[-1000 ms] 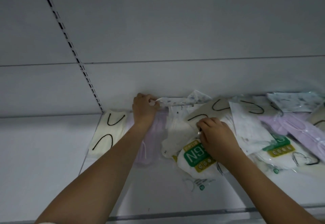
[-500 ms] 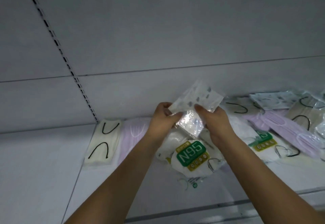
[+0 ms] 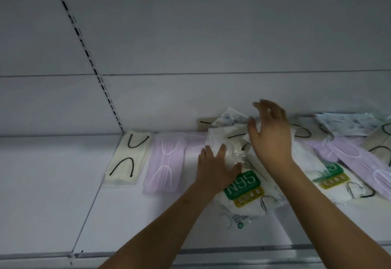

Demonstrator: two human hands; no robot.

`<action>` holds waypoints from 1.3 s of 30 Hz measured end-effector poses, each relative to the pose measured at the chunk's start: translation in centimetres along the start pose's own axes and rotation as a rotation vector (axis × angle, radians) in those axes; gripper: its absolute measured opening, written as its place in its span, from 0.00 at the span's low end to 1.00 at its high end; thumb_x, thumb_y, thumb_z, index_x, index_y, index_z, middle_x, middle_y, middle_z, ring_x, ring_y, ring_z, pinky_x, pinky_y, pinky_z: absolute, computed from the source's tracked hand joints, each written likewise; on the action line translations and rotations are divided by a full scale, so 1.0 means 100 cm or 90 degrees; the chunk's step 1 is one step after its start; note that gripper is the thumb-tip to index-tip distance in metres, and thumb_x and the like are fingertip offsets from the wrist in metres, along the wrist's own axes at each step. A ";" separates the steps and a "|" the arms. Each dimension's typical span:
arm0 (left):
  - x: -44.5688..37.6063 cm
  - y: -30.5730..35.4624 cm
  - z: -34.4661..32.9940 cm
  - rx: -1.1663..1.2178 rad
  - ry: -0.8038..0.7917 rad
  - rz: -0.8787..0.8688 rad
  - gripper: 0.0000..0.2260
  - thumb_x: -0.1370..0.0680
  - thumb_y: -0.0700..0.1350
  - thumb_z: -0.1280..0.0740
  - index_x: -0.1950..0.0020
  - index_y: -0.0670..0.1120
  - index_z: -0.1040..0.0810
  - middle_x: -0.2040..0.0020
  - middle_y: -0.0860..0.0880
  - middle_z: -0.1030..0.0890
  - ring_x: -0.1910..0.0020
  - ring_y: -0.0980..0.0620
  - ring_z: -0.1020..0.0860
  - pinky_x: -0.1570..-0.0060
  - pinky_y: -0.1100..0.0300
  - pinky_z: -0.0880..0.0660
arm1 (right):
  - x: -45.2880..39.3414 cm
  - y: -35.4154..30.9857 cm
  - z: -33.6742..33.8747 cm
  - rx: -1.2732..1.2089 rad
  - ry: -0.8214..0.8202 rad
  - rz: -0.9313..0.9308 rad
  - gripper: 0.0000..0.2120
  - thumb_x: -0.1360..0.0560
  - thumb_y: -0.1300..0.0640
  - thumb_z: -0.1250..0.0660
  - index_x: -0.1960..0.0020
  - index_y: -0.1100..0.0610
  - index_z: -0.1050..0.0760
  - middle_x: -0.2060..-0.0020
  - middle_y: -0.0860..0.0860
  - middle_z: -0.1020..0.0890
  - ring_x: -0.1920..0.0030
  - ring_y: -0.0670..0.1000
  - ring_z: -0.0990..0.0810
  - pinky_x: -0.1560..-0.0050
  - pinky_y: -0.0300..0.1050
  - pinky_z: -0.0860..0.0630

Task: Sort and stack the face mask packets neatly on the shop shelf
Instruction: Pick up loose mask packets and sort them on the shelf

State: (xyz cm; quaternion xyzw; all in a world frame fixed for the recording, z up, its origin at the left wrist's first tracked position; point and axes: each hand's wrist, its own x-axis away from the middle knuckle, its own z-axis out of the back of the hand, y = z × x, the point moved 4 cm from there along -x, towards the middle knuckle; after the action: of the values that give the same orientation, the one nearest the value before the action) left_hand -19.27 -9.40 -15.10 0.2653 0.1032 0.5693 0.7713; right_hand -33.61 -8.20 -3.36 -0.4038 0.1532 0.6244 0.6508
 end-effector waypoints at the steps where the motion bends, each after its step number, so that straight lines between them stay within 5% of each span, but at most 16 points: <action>1: 0.000 0.001 -0.004 -0.004 0.002 -0.008 0.38 0.23 0.69 0.42 0.19 0.53 0.49 0.20 0.36 0.49 0.20 0.37 0.51 0.22 0.42 0.50 | -0.006 -0.012 -0.012 -0.034 -0.048 0.048 0.14 0.23 0.59 0.36 0.39 0.62 0.22 0.43 0.60 0.19 0.44 0.62 0.21 0.47 0.53 0.25; 5: 0.004 -0.006 -0.003 0.032 0.018 -0.098 0.39 0.25 0.73 0.44 0.20 0.55 0.47 0.24 0.40 0.36 0.26 0.40 0.35 0.28 0.43 0.34 | -0.020 -0.048 -0.094 -0.034 -0.521 0.117 0.10 0.22 0.57 0.35 0.44 0.58 0.21 0.48 0.55 0.18 0.47 0.56 0.20 0.50 0.46 0.26; 8: 0.016 -0.023 0.011 0.153 -0.012 -0.136 0.33 0.20 0.62 0.37 0.21 0.50 0.44 0.26 0.47 0.31 0.30 0.49 0.30 0.29 0.54 0.32 | -0.013 -0.054 -0.146 0.034 -0.671 0.155 0.18 0.29 0.50 0.27 0.44 0.57 0.24 0.46 0.55 0.21 0.44 0.57 0.22 0.52 0.44 0.29; 11: 0.030 -0.036 0.021 0.171 -0.054 -0.114 0.34 0.18 0.58 0.39 0.18 0.48 0.51 0.20 0.52 0.42 0.23 0.56 0.42 0.30 0.70 0.48 | -0.007 -0.045 -0.167 0.092 -0.681 0.131 0.24 0.32 0.49 0.24 0.41 0.58 0.24 0.44 0.56 0.21 0.42 0.56 0.22 0.47 0.45 0.26; 14: 0.037 -0.034 0.030 0.179 -0.049 -0.139 0.28 0.17 0.52 0.38 0.20 0.45 0.43 0.23 0.51 0.36 0.29 0.61 0.37 0.36 0.75 0.45 | -0.008 -0.040 -0.170 0.092 -0.671 0.102 0.12 0.31 0.50 0.24 0.52 0.54 0.21 0.52 0.52 0.18 0.48 0.54 0.20 0.56 0.42 0.29; 17: 0.035 -0.035 0.040 0.211 0.036 -0.125 0.19 0.17 0.46 0.36 0.27 0.43 0.29 0.30 0.49 0.26 0.35 0.57 0.28 0.39 0.72 0.37 | -0.021 -0.037 -0.158 0.079 -0.594 0.088 0.06 0.30 0.51 0.27 0.57 0.51 0.23 0.57 0.49 0.20 0.49 0.54 0.20 0.58 0.42 0.34; 21: 0.027 -0.049 0.059 0.364 0.314 -0.020 0.12 0.25 0.41 0.33 0.42 0.44 0.21 0.45 0.49 0.20 0.49 0.55 0.21 0.47 0.61 0.24 | -0.053 -0.034 -0.118 -0.097 -0.459 0.009 0.11 0.28 0.51 0.26 0.50 0.56 0.21 0.51 0.52 0.18 0.48 0.53 0.21 0.53 0.42 0.32; 24: 0.018 -0.046 0.078 0.521 0.338 0.062 0.17 0.25 0.39 0.28 0.37 0.43 0.25 0.43 0.48 0.21 0.47 0.51 0.22 0.45 0.59 0.26 | -0.072 -0.044 -0.081 -0.249 -0.380 -0.068 0.11 0.27 0.53 0.25 0.53 0.59 0.22 0.58 0.48 0.19 0.52 0.48 0.20 0.55 0.36 0.33; 26: 0.015 -0.038 0.092 0.517 0.325 0.044 0.26 0.25 0.44 0.26 0.29 0.44 0.31 0.38 0.52 0.26 0.39 0.55 0.25 0.40 0.64 0.30 | -0.081 -0.058 -0.065 -0.316 -0.357 -0.094 0.13 0.27 0.51 0.26 0.52 0.60 0.23 0.58 0.50 0.17 0.55 0.49 0.18 0.55 0.41 0.26; 29: 0.018 -0.032 0.116 0.418 0.321 0.009 0.23 0.24 0.50 0.27 0.32 0.45 0.28 0.42 0.55 0.24 0.45 0.59 0.24 0.45 0.65 0.29 | -0.080 -0.086 -0.056 -0.464 -0.371 -0.137 0.18 0.27 0.49 0.26 0.47 0.62 0.24 0.57 0.54 0.16 0.58 0.50 0.16 0.58 0.44 0.17; 33: 0.033 -0.059 0.142 0.492 0.327 0.051 0.08 0.22 0.48 0.28 0.52 0.43 0.18 0.58 0.47 0.16 0.61 0.52 0.18 0.58 0.59 0.22 | -0.067 -0.109 -0.068 -0.501 -0.411 -0.235 0.22 0.28 0.43 0.26 0.46 0.57 0.28 0.61 0.50 0.18 0.68 0.45 0.20 0.71 0.38 0.29; 36: 0.049 -0.088 0.144 0.586 0.252 0.082 0.04 0.23 0.43 0.28 0.50 0.51 0.18 0.56 0.51 0.14 0.57 0.54 0.15 0.59 0.57 0.17 | -0.049 -0.108 -0.092 -0.567 -0.545 -0.353 0.23 0.28 0.45 0.26 0.39 0.56 0.26 0.59 0.50 0.18 0.66 0.46 0.22 0.70 0.38 0.32; 39: 0.058 -0.115 0.136 0.542 0.213 0.134 0.11 0.23 0.41 0.28 0.41 0.44 0.21 0.50 0.45 0.16 0.54 0.46 0.16 0.64 0.58 0.19 | -0.036 -0.097 -0.111 -0.433 -0.597 -0.278 0.12 0.26 0.49 0.26 0.49 0.55 0.23 0.59 0.48 0.16 0.65 0.47 0.20 0.69 0.36 0.29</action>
State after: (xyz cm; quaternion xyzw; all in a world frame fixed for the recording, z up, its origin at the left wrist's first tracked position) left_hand -1.62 -10.40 -8.94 0.4715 0.4228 0.5867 0.5047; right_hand -21.73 -17.62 -4.48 -0.2935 -0.4428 0.6014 0.5968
